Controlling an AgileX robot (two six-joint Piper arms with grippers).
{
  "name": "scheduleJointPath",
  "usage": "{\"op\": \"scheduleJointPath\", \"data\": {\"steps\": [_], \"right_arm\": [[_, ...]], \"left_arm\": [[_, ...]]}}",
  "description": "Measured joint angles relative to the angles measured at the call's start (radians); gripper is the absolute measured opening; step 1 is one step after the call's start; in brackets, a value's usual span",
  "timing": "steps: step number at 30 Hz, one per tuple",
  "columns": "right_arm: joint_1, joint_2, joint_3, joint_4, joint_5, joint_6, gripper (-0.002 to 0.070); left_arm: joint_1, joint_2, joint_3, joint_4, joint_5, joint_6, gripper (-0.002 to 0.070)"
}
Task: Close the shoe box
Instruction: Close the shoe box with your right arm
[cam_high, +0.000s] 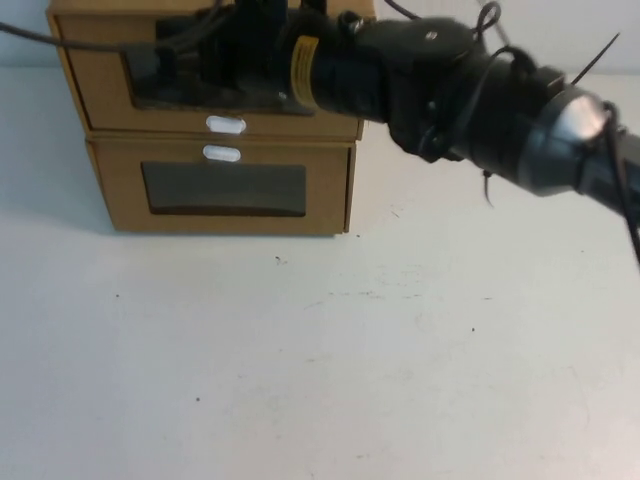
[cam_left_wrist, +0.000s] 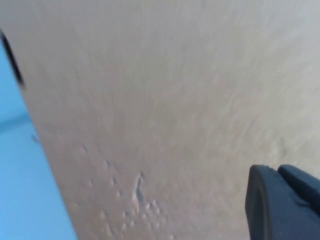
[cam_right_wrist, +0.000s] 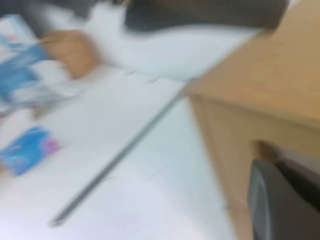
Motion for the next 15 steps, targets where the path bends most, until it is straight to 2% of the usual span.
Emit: {"op": "scheduleJointPath", "data": {"steps": [10, 15], "right_arm": [[0.005, -0.33, 0.276, -0.036, -0.045, 0.103, -0.0011], [0.005, -0.558, 0.487, -0.036, -0.018, 0.105, -0.0011]], "left_arm": [[0.0, -0.232, 0.009, 0.006, 0.0, 0.026, -0.0002], [0.0, -0.466, 0.214, -0.007, -0.111, 0.049, -0.0002]]}}
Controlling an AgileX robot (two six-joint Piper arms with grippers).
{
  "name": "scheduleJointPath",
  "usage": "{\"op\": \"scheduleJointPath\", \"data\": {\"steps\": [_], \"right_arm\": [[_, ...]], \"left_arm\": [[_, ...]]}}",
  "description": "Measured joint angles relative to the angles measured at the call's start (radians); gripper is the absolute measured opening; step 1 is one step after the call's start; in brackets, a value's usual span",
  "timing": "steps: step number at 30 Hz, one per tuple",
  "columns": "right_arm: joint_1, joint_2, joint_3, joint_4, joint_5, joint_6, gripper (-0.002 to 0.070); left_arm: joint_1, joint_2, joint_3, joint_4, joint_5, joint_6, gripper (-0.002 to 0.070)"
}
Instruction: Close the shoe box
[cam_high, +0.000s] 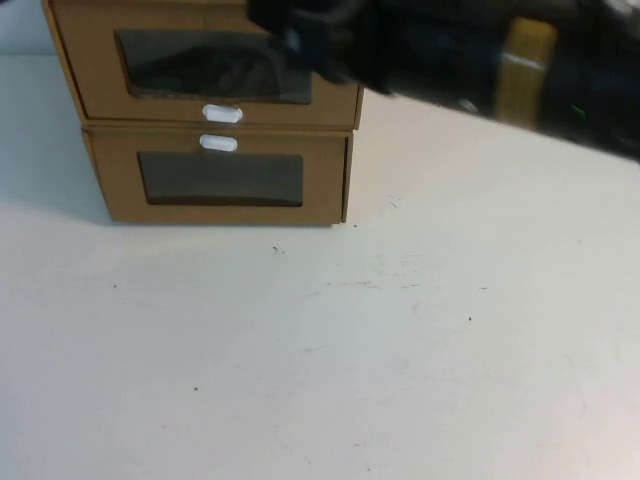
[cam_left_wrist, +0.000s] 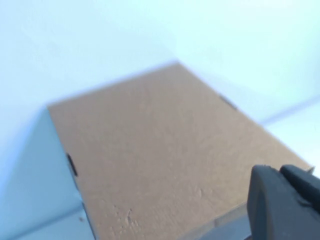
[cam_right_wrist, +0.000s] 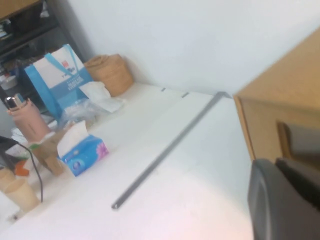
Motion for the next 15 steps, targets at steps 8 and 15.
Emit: {"op": "scheduleJointPath", "data": {"steps": [8, 15], "right_arm": [[0.0, -0.308, 0.34, 0.0, 0.032, 0.0, -0.0011], [0.0, -0.421, 0.465, 0.0, 0.026, 0.002, -0.0011]], "left_arm": [[0.0, -0.569, 0.677, -0.018, -0.336, 0.027, -0.0002], [0.0, -1.036, 1.229, -0.02, -0.526, 0.04, -0.0002]]}}
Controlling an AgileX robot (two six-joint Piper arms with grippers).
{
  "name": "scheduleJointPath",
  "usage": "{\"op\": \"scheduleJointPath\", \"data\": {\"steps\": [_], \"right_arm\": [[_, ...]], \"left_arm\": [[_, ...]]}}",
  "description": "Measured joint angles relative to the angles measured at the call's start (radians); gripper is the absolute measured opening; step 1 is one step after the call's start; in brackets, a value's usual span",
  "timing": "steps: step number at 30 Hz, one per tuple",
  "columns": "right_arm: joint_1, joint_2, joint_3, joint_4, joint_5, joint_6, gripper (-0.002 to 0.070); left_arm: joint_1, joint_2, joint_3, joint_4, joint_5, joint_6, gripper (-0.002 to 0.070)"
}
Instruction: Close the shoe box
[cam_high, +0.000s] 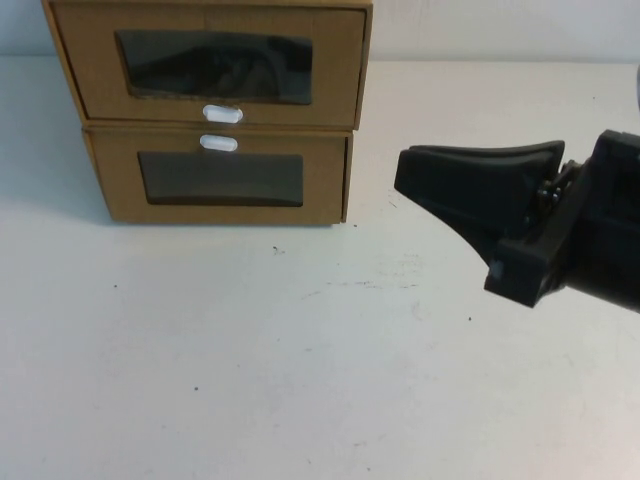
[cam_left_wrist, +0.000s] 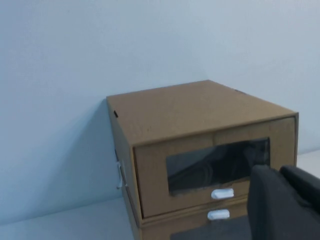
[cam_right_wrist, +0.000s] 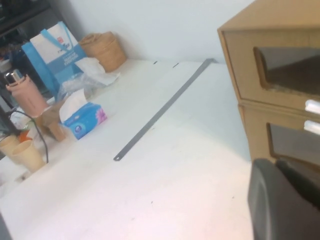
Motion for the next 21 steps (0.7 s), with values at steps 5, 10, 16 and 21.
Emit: {"op": "scheduleJointPath", "data": {"steps": [5, 10, 16, 21], "right_arm": [[0.0, -0.006, 0.028, -0.002, -0.013, 0.004, -0.0011], [0.0, -0.006, 0.039, -0.001, -0.014, 0.004, -0.0011], [0.0, -0.006, 0.039, -0.001, -0.014, 0.004, -0.0011], [0.0, -0.006, 0.039, -0.001, -0.014, 0.004, -0.0011]], "left_arm": [[0.0, -0.211, 0.255, -0.002, -0.101, 0.004, -0.0002], [0.0, -0.271, 0.44, -0.003, -0.173, 0.006, -0.0002], [0.0, -0.271, 0.597, -0.038, -0.272, -0.012, -0.0002], [0.0, -0.271, 0.705, -0.052, -0.313, -0.016, -0.0002]]}}
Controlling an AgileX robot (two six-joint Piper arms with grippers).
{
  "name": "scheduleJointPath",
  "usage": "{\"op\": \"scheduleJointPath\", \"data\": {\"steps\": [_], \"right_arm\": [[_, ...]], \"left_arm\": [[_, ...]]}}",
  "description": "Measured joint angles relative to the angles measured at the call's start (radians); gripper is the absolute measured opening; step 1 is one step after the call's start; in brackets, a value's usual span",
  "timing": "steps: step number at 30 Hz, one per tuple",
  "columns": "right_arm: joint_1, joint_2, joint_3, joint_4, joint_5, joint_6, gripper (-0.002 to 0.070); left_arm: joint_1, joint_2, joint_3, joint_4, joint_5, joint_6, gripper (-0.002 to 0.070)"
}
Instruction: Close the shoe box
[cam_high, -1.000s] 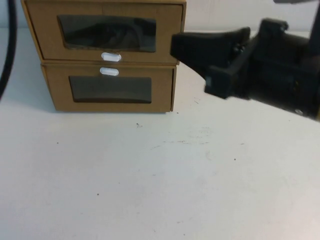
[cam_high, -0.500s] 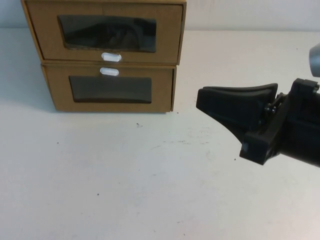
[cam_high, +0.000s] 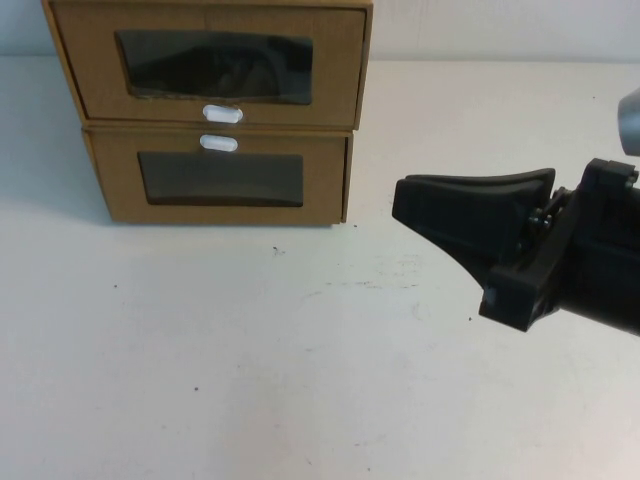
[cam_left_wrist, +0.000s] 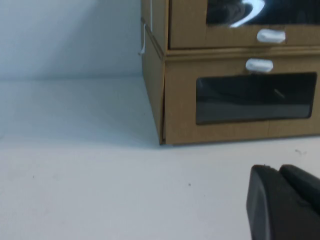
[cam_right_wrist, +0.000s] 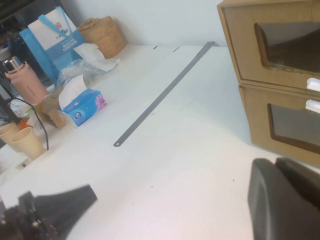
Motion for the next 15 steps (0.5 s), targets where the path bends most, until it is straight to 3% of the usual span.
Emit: {"op": "scheduleJointPath", "data": {"steps": [15], "right_arm": [[0.0, 0.0, 0.0, 0.0, -0.002, 0.0, -0.0011]], "left_arm": [[0.0, 0.0, 0.024, -0.145, -0.01, -0.026, -0.0002]]}}
